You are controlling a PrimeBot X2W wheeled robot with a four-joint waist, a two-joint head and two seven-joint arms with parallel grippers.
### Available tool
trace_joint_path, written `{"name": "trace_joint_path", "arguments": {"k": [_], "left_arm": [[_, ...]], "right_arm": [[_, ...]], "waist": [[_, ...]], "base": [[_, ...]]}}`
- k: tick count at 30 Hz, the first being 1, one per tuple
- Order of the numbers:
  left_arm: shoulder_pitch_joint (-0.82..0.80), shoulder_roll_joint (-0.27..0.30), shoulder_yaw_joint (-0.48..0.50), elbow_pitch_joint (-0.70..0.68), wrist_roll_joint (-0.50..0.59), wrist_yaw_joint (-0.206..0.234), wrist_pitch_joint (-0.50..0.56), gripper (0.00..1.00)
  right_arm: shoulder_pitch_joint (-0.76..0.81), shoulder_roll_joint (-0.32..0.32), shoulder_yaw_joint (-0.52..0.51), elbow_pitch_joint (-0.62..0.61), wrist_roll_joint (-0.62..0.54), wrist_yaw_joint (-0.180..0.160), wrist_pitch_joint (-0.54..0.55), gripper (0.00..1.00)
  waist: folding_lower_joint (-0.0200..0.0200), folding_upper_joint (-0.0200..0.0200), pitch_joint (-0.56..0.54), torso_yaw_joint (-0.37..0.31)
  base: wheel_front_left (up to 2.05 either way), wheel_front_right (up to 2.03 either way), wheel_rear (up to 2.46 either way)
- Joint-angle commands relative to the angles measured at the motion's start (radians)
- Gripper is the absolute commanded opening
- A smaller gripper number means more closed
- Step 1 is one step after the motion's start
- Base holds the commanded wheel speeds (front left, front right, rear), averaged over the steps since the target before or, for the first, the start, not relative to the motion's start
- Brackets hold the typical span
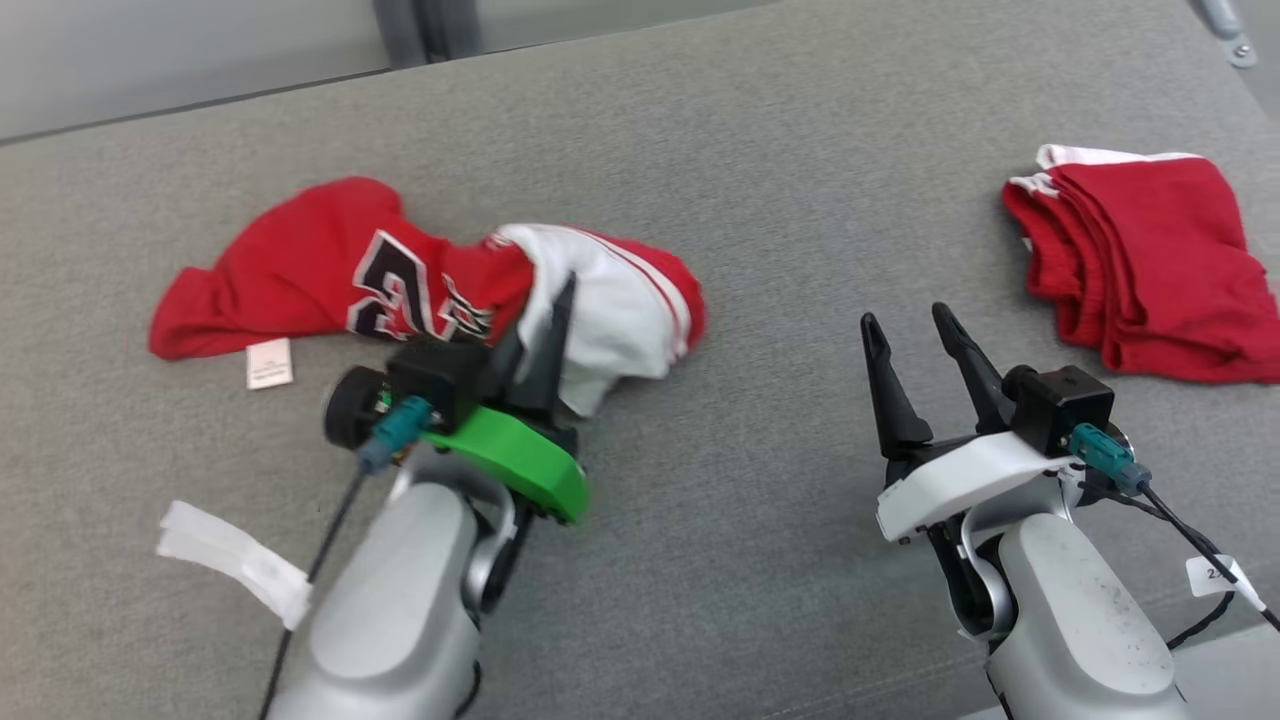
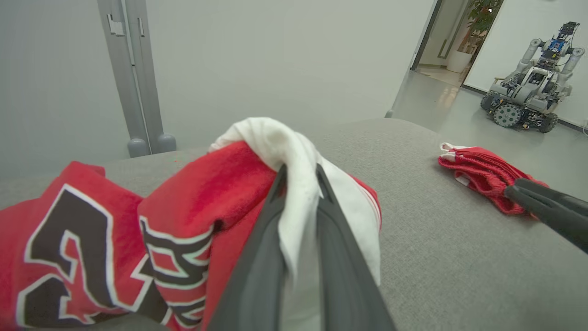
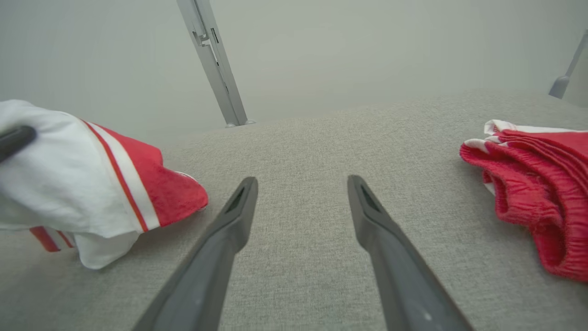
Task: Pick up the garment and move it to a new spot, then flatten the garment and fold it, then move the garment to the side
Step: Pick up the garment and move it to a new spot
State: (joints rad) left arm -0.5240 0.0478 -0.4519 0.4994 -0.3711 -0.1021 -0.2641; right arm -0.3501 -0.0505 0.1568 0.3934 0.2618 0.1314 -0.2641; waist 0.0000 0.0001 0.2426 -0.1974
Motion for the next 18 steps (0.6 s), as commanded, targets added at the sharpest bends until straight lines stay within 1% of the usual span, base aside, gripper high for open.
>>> {"name": "trace_joint_path", "arguments": {"k": [1,4,5,6,7,11,18], "left_arm": [[0.015,0.006,-0.030,-0.008,-0.016,0.016,0.000,0.00],[0.032,0.006,-0.083,-0.014,-0.041,0.052,0.000,0.00],[0.037,0.006,-0.087,-0.012,-0.045,0.057,0.000,0.19],[0.041,0.006,-0.086,-0.017,-0.040,0.069,0.000,0.61],[0.048,0.006,-0.081,-0.018,-0.036,0.080,0.000,1.00],[0.085,0.006,-0.032,-0.035,-0.009,0.104,0.000,1.00],[0.212,0.008,0.151,-0.090,0.064,0.121,0.000,1.00]], "right_arm": [[0.013,0.000,0.001,0.000,0.006,-0.001,0.000,1.00],[0.017,0.000,-0.001,-0.002,0.013,-0.001,0.000,1.00],[0.018,0.000,-0.001,-0.003,0.013,-0.001,0.000,1.00],[0.018,0.000,-0.002,-0.004,0.012,-0.001,0.000,1.00],[0.019,0.000,-0.003,-0.006,0.013,-0.001,0.000,1.00],[0.022,-0.001,-0.002,-0.010,0.014,-0.001,0.000,1.00],[0.045,-0.001,0.014,-0.011,0.017,-0.001,0.000,1.00]], "waist": [[0.0000,-0.0001,-0.014,-0.026],[0.0000,-0.0001,-0.015,-0.030],[0.0000,-0.0001,-0.016,-0.030],[0.0000,-0.0001,-0.017,-0.028],[0.0000,-0.0001,-0.019,-0.023],[0.0000,-0.0001,-0.030,0.000],[0.0000,-0.0001,-0.086,0.054]], "base": [[0.00,0.00,0.00],[0.00,0.00,0.00],[0.00,0.00,0.00],[0.00,0.00,0.00],[0.00,0.00,0.00],[0.00,0.00,0.00],[0.00,0.00,0.00]]}}
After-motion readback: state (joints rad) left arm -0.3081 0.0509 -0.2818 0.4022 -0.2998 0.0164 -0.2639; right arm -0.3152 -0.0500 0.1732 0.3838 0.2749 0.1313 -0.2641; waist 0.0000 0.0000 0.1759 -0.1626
